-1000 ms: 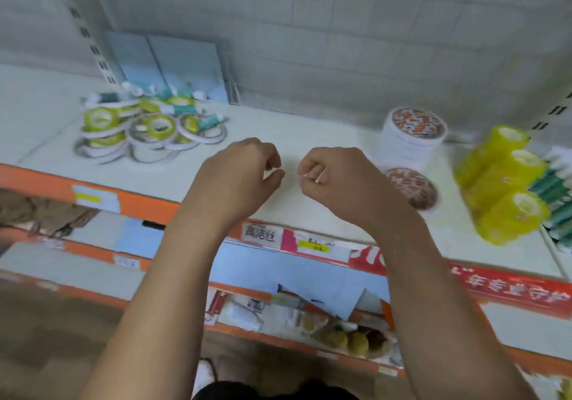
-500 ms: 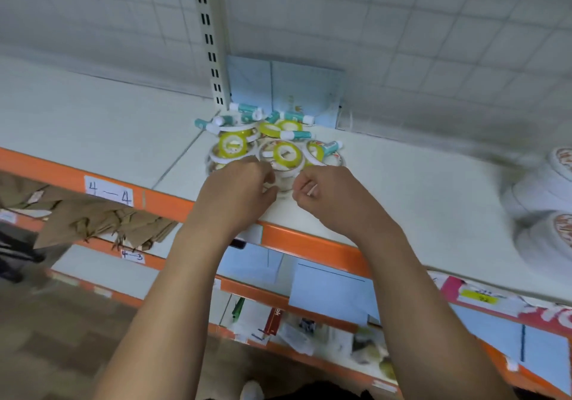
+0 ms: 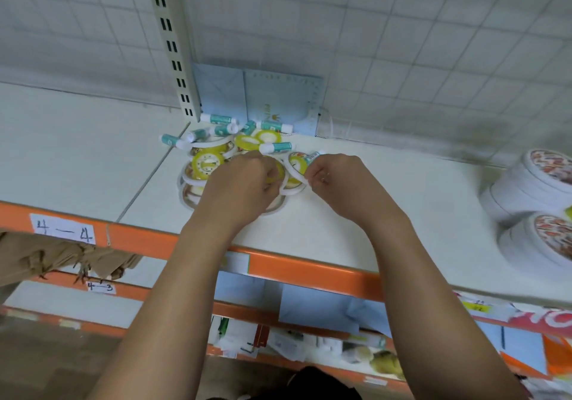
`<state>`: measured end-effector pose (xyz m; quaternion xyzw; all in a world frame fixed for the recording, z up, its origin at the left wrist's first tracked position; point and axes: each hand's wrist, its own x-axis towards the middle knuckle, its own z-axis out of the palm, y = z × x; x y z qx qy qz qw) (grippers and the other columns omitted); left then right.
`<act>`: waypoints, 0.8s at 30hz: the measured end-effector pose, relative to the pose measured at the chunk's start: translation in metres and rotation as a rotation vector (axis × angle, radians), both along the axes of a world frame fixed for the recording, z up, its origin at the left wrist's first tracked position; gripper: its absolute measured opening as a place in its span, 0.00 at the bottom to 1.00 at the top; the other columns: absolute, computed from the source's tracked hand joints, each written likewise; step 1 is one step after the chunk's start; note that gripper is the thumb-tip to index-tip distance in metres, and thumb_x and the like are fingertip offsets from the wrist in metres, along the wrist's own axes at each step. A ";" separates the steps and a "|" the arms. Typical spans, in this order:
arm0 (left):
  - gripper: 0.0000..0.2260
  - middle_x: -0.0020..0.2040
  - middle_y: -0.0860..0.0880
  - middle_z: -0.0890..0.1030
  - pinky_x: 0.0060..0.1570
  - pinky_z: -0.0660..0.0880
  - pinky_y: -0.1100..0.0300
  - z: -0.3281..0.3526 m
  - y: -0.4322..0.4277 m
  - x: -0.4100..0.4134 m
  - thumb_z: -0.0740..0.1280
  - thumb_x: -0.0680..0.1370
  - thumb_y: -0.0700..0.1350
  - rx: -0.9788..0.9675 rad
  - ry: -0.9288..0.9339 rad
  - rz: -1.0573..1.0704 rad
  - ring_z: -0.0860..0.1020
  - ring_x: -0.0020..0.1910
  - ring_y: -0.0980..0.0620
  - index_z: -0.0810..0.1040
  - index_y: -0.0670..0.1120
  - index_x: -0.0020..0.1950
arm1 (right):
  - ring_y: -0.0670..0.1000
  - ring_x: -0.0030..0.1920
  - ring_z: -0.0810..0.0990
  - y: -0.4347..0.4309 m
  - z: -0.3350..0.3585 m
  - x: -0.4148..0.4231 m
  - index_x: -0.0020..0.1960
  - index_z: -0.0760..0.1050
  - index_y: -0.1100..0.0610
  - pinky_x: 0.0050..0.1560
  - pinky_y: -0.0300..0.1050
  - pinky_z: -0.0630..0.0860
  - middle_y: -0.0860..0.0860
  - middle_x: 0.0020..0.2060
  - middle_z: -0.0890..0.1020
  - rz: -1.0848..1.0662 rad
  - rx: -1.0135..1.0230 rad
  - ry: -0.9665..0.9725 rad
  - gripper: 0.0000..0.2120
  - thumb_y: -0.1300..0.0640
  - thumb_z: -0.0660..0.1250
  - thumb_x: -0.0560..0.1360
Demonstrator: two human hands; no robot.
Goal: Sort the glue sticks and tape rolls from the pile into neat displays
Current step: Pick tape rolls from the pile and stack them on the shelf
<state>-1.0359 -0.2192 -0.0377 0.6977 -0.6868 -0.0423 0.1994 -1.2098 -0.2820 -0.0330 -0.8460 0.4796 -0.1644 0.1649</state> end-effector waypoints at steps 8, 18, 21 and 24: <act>0.16 0.62 0.45 0.76 0.58 0.72 0.47 -0.011 -0.028 0.001 0.67 0.77 0.50 0.077 -0.070 0.046 0.72 0.60 0.42 0.79 0.45 0.63 | 0.53 0.48 0.79 -0.028 -0.001 0.013 0.51 0.81 0.59 0.50 0.48 0.75 0.53 0.47 0.83 -0.001 0.012 -0.070 0.11 0.65 0.61 0.75; 0.11 0.53 0.43 0.78 0.47 0.70 0.54 -0.017 -0.038 0.004 0.70 0.75 0.42 -0.012 0.091 0.141 0.76 0.54 0.42 0.81 0.44 0.57 | 0.55 0.52 0.79 -0.048 -0.017 0.032 0.54 0.80 0.62 0.54 0.50 0.75 0.58 0.50 0.82 -0.086 0.012 -0.018 0.10 0.58 0.65 0.78; 0.13 0.55 0.43 0.79 0.49 0.72 0.53 -0.017 -0.038 0.008 0.69 0.75 0.44 -0.009 0.093 0.111 0.75 0.55 0.42 0.80 0.45 0.59 | 0.55 0.52 0.79 -0.047 -0.014 0.035 0.56 0.81 0.62 0.54 0.49 0.76 0.57 0.51 0.82 -0.105 0.031 -0.032 0.11 0.59 0.67 0.76; 0.15 0.58 0.44 0.79 0.52 0.73 0.52 -0.018 -0.040 0.010 0.68 0.75 0.46 0.053 0.069 0.038 0.75 0.58 0.43 0.79 0.46 0.62 | 0.53 0.54 0.78 -0.042 -0.010 0.032 0.60 0.79 0.58 0.50 0.40 0.72 0.55 0.54 0.82 -0.102 0.053 -0.051 0.14 0.61 0.68 0.74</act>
